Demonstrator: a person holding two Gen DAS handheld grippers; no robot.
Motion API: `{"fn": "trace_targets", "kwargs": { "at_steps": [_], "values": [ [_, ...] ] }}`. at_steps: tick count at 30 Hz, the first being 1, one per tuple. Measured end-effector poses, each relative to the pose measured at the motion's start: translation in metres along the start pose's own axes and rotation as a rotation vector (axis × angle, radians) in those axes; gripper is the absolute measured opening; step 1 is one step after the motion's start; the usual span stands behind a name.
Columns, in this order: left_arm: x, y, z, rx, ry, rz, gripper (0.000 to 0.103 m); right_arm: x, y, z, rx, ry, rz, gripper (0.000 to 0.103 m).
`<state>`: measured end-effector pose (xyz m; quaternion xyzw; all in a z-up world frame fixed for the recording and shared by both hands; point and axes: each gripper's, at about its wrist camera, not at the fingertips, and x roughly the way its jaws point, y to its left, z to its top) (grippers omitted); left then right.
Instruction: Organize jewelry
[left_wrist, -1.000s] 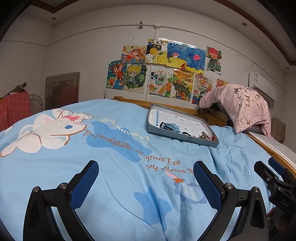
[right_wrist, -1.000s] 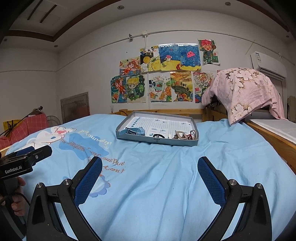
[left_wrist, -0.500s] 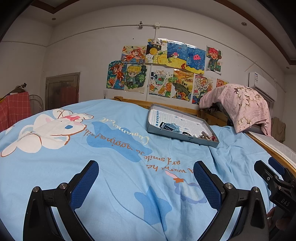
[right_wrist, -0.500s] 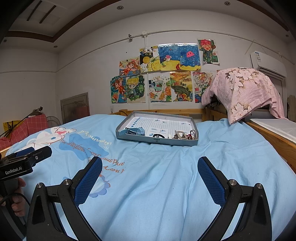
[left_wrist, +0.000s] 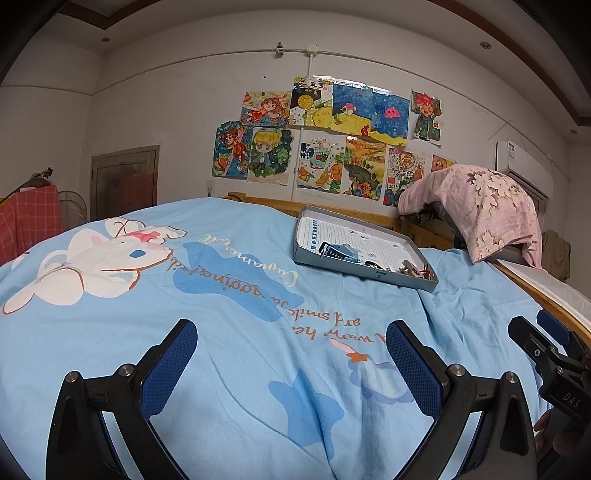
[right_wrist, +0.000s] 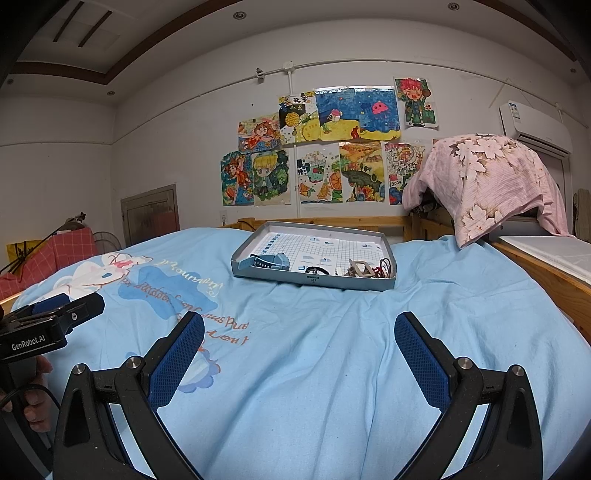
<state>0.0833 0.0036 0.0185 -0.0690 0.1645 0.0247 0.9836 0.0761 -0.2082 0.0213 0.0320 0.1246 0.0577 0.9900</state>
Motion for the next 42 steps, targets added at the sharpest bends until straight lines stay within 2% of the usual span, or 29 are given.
{"fn": "trace_targets", "kwargs": {
  "at_steps": [29,36,42],
  "values": [
    [-0.002,0.007,0.001,0.004,-0.001,-0.002,0.103,0.000,0.001,0.000,0.002,0.000,0.000,0.101],
    [-0.005,0.013,0.001,-0.010,0.001,-0.041,0.103,0.000,0.001,-0.001,0.002,0.001,0.000,0.101],
    [-0.010,0.018,0.001,0.019,-0.007,-0.034,0.103,0.001,0.003,-0.003,-0.001,0.005,0.003,0.101]
  ]
}}
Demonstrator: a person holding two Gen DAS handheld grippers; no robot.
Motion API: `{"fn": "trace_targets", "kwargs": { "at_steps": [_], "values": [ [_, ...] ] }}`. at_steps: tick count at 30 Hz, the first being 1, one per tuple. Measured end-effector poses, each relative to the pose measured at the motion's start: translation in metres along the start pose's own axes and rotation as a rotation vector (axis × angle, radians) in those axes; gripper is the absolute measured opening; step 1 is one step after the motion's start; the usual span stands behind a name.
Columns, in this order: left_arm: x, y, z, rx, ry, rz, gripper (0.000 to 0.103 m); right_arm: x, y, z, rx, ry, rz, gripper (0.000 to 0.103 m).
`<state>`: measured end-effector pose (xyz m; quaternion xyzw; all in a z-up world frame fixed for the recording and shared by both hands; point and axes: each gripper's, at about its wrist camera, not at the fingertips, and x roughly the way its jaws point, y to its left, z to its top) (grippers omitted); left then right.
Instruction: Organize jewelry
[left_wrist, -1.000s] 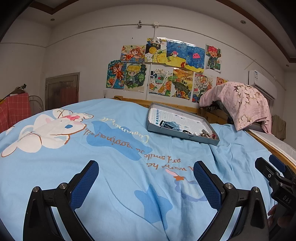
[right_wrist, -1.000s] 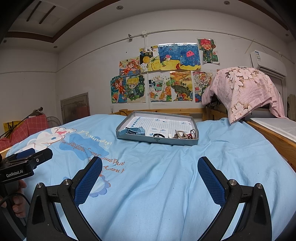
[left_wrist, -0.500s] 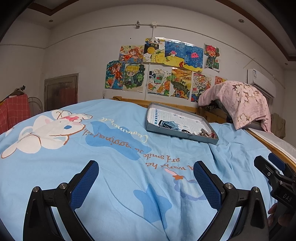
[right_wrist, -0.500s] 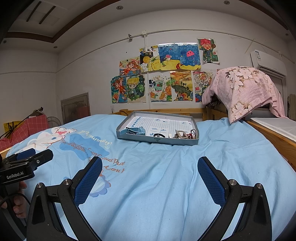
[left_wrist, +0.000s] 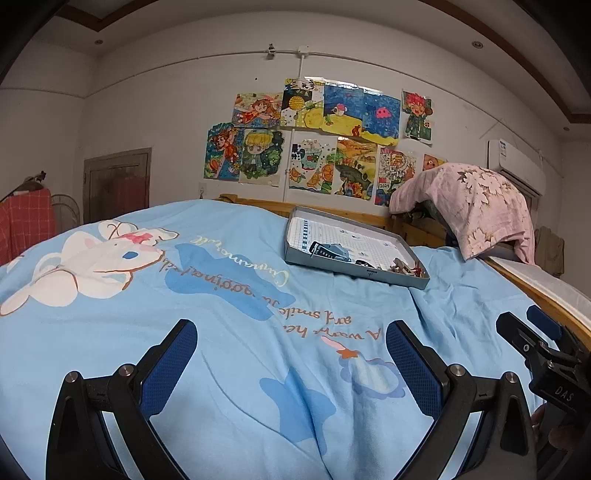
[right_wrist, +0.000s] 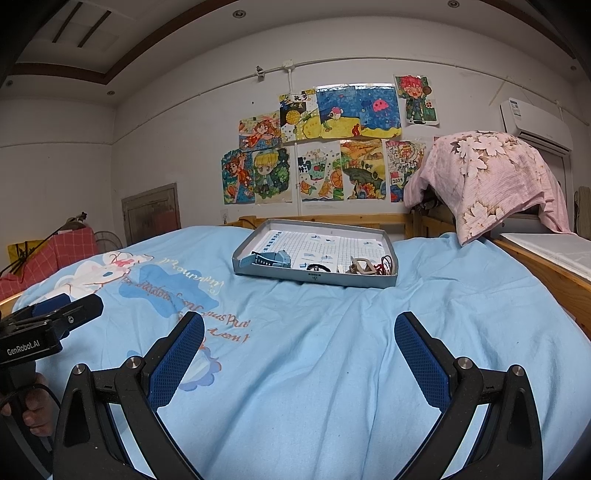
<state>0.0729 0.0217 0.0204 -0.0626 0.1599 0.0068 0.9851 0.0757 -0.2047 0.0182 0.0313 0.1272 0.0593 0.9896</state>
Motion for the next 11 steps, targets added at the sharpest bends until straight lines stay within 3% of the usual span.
{"fn": "trace_targets", "kwargs": {
  "at_steps": [11],
  "values": [
    [-0.0029,-0.0002,0.0016,0.007,-0.011,0.009,0.103,0.0000,0.0011,-0.0017,0.000,0.002,0.001,0.101]
  ]
}}
